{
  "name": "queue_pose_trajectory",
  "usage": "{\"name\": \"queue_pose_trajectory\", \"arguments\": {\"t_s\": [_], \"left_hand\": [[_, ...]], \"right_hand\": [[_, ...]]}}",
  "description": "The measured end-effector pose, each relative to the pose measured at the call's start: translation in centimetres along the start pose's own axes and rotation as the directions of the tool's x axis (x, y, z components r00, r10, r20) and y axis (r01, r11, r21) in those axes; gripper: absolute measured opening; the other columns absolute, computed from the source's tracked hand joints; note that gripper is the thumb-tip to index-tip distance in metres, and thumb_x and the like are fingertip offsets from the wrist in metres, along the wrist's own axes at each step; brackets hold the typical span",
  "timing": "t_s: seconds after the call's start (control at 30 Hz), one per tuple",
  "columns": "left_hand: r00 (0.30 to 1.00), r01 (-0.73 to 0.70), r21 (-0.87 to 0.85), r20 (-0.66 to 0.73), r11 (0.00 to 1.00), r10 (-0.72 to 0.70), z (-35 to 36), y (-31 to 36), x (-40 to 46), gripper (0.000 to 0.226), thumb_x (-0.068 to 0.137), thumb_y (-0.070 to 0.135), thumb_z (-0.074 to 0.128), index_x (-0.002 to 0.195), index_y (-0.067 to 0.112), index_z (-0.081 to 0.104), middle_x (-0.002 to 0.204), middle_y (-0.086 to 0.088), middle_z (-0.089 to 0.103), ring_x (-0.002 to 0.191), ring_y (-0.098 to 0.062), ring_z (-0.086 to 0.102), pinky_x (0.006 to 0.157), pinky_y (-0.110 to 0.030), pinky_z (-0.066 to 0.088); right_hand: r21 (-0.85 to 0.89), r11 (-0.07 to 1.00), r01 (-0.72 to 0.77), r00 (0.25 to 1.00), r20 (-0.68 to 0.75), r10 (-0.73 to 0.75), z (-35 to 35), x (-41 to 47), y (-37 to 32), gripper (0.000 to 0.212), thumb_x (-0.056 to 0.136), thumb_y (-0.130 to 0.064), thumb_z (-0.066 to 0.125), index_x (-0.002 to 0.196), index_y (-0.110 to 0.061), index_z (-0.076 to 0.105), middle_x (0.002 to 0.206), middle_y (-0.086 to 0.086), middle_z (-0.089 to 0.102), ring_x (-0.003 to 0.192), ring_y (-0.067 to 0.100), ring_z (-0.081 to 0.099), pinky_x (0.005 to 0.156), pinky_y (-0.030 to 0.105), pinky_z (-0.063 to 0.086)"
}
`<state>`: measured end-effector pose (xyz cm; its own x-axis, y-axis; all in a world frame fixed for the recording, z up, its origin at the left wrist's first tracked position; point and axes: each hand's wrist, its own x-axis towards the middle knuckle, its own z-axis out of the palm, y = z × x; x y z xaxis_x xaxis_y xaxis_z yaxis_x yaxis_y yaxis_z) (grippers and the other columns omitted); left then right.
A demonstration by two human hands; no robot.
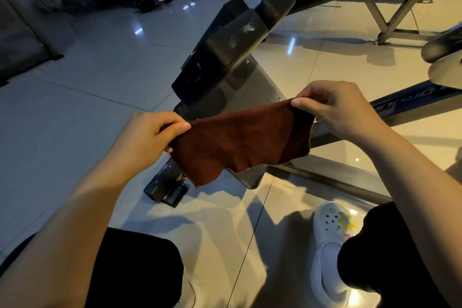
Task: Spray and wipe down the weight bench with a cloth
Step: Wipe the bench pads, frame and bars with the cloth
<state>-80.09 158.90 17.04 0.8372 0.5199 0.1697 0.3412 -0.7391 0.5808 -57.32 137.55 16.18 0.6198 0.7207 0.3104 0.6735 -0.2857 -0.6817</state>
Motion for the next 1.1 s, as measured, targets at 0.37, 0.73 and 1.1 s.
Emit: {"name": "queue_pose_trajectory", "arguments": {"t_s": [0.37, 0.73, 1.1], "left_hand": [[0.997, 0.032, -0.019, -0.066, 0.999, -0.033, 0.2, -0.2, 0.4, 0.012, 0.083, 0.023, 0.069, 0.078, 0.030, 0.061, 0.078, 0.008, 0.064, 0.073, -0.007, 0.062, 0.055, -0.014, 0.047], [0.993, 0.060, -0.080, -0.094, 0.995, -0.067, 0.3, -0.4, 0.5, 0.007, 0.088, 0.027, 0.062, 0.094, 0.029, 0.065, 0.084, 0.014, 0.063, 0.075, -0.010, 0.065, 0.065, -0.017, 0.049], [0.999, 0.036, -0.120, -0.007, 0.992, -0.037, 0.4, 0.0, 0.4, 0.012, 0.073, 0.039, 0.072, 0.080, 0.030, 0.069, 0.063, 0.007, 0.061, 0.065, -0.008, 0.061, 0.065, -0.024, 0.051]], "right_hand": [[-0.074, 0.997, -0.017, 1.000, -0.027, 0.015, -0.2, -0.1, -0.5, 0.026, 0.088, -0.043, 0.061, 0.079, -0.018, 0.063, 0.069, -0.004, 0.058, 0.064, 0.011, 0.056, 0.058, 0.025, 0.045], [0.233, 0.970, -0.067, 0.993, 0.105, 0.044, -1.1, -0.3, 0.3, 0.010, 0.080, -0.020, 0.074, 0.084, -0.016, 0.065, 0.077, 0.000, 0.066, 0.063, 0.010, 0.066, 0.060, 0.020, 0.053], [0.019, 0.999, -0.033, 0.998, -0.053, 0.034, -0.9, -0.5, 0.5, 0.014, 0.084, -0.031, 0.072, 0.084, -0.021, 0.062, 0.079, -0.006, 0.059, 0.073, 0.008, 0.053, 0.061, 0.020, 0.042]]}}
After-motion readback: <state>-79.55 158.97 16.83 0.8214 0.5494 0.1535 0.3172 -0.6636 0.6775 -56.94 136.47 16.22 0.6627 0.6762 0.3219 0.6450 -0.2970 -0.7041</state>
